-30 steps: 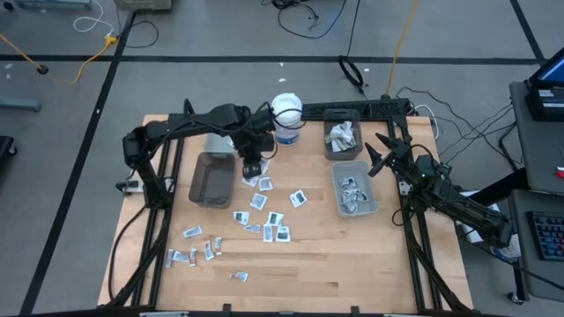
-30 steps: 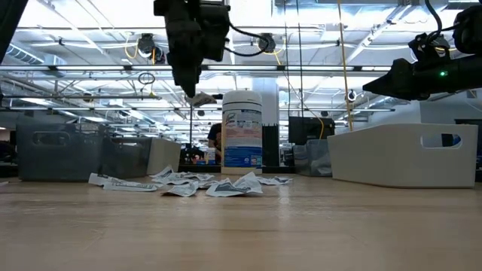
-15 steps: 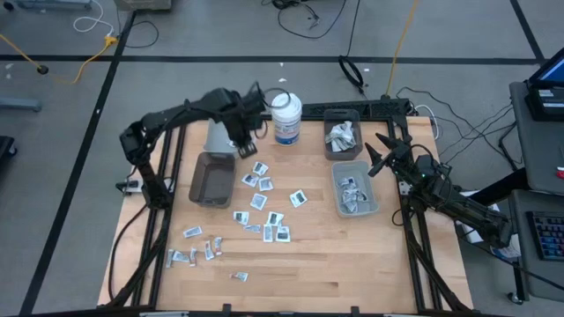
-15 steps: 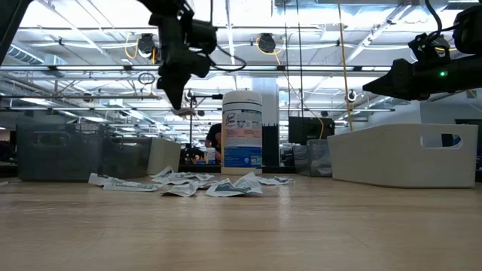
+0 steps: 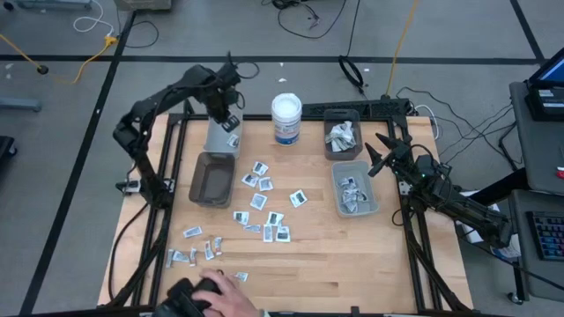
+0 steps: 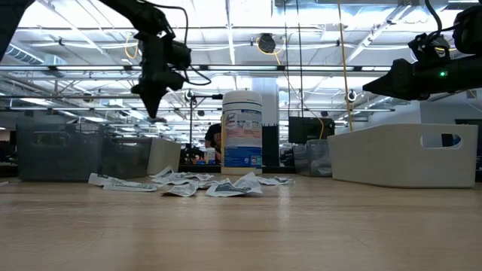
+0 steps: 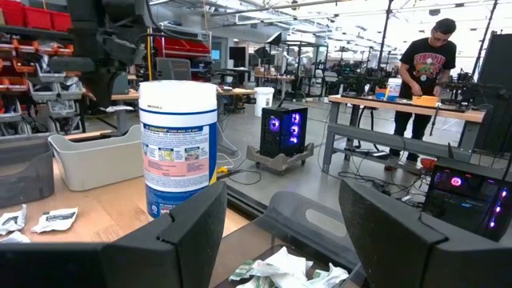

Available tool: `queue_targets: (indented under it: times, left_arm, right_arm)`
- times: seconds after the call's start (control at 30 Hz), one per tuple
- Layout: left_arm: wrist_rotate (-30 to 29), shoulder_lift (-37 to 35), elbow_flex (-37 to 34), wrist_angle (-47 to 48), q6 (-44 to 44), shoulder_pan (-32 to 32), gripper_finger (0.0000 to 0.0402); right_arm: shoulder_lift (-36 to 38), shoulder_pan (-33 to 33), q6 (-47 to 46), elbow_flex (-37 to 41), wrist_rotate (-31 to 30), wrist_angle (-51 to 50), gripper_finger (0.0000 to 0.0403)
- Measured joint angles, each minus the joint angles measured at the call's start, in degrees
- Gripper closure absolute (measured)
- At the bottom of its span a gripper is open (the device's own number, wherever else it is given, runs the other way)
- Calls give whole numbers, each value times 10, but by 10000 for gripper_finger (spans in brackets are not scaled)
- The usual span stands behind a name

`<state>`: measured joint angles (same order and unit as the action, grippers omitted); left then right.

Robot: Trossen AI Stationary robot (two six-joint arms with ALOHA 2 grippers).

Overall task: Pick & Place First Aid Supplies
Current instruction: Put the gray towelette pack into the left gray bin

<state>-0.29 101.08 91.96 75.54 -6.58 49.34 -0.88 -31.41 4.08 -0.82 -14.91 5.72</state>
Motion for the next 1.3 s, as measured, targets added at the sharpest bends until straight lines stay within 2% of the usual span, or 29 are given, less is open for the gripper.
queue_targets:
  times: [0.13, 0.5, 0.77, 0.9, 1.07, 1.17, 1.3]
  left_arm:
    - [-5, -1, -28, -41, 15, 13, 402]
    - [-17, 0, -217, -234, 42, 3, 402]
    - [-14, 0, -245, -261, 52, 0, 392]
    - [-36, 0, -245, -263, 54, 0, 357]
    - [-45, 0, -244, -264, 53, 2, 285]
    - [-58, 0, -228, -255, 50, 3, 246]
    - [-61, -10, -202, -244, 50, -3, 213]
  right_arm:
    - [0, 0, 0, 0, 0, 0, 165]
    - [0, 0, 0, 0, 0, 0, 165]
    - [0, 0, 0, 0, 0, 0, 165]
    - [0, 0, 0, 0, 0, 0, 165]
    - [0, 0, 0, 0, 0, 0, 165]
    - [0, 0, 0, 0, 0, 0, 165]
    - [0, 0, 0, 0, 0, 0, 165]
